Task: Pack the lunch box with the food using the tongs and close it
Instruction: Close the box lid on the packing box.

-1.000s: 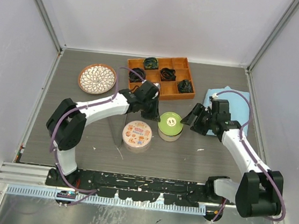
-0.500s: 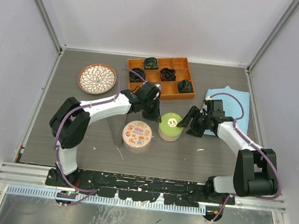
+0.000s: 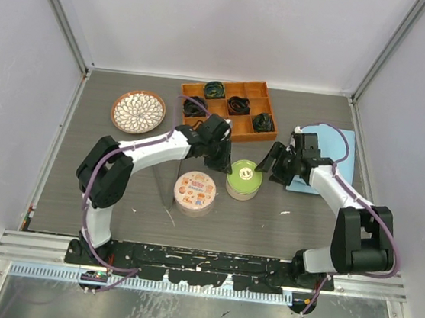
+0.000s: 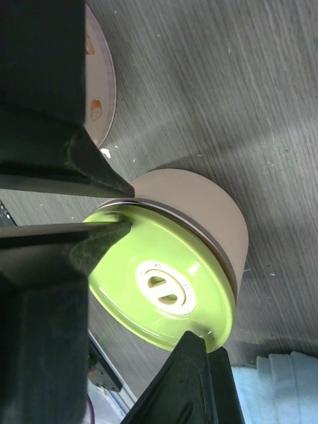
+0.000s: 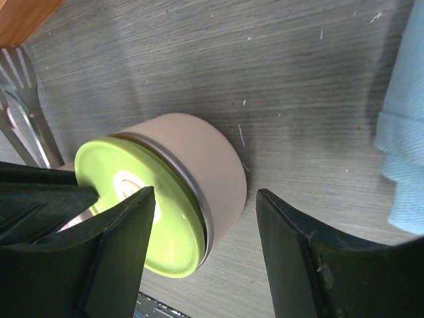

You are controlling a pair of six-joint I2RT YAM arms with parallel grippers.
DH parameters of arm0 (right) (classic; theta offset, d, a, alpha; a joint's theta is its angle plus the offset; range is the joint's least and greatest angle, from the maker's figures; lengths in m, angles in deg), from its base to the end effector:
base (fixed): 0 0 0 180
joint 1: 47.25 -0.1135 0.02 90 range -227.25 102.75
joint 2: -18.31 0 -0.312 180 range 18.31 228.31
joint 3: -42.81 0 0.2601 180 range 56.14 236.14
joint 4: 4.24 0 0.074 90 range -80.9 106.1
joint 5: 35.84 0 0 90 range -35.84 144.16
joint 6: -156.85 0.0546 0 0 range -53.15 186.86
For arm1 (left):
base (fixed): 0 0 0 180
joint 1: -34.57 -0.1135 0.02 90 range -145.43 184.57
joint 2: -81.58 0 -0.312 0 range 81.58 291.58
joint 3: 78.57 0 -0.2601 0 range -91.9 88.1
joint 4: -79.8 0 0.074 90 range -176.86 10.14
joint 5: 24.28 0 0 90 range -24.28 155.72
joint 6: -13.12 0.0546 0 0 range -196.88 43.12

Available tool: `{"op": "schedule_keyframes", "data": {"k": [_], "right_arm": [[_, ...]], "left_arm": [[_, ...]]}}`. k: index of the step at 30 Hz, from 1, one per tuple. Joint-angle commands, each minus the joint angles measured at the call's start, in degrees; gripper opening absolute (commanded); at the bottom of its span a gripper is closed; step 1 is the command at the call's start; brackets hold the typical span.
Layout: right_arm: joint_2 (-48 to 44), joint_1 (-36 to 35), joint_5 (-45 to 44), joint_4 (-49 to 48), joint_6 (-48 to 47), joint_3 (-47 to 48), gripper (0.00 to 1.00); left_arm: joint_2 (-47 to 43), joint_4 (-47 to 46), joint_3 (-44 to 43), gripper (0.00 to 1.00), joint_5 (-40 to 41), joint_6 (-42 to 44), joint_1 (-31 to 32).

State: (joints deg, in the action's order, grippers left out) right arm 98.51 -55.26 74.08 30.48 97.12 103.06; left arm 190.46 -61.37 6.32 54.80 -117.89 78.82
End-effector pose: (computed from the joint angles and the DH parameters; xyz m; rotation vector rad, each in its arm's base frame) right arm 0.2785 0.0580 0.2299 0.3570 2.5635 0.6986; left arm 0.3159 -0.3222 0.2454 0.1620 2.6700 -0.8009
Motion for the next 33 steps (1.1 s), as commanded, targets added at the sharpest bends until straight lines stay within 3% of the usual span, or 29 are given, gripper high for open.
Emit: {"op": "schedule_keyframes", "data": {"k": [1,8,20,24,28,33], "right_arm": [[3.2,0.1,-2.9,-0.1,-3.0,2.9,0.68],[6.8,-0.1,-4.7,1.6,-5.1,-0.5,0.65],[10.7,-0.3,-9.8,1.6,-7.0,-4.5,0.61],[12.9,-1.4,-12.0,1.9,-7.1,-4.8,0.56],[13.7,-2.0,-12.1,2.0,-7.2,-5.1,0.52],[5.5,-2.1,-10.9,1.2,-6.4,-5.0,0.55]], "left_arm": [[2.0,2.1,-3.1,0.28,-0.4,1.4,0.1],[3.7,1.5,-3.0,0.45,-1.3,0.5,-1.5],[9.5,2.8,-4.7,0.54,-3.4,0.6,-2.1],[11.9,4.8,-4.9,0.53,-4.1,-0.1,-2.8],[11.9,4.3,-2.2,0.45,-4.1,-1.6,-2.9],[8.4,2.5,-0.4,0.47,-4.5,-0.9,-3.0]]}}
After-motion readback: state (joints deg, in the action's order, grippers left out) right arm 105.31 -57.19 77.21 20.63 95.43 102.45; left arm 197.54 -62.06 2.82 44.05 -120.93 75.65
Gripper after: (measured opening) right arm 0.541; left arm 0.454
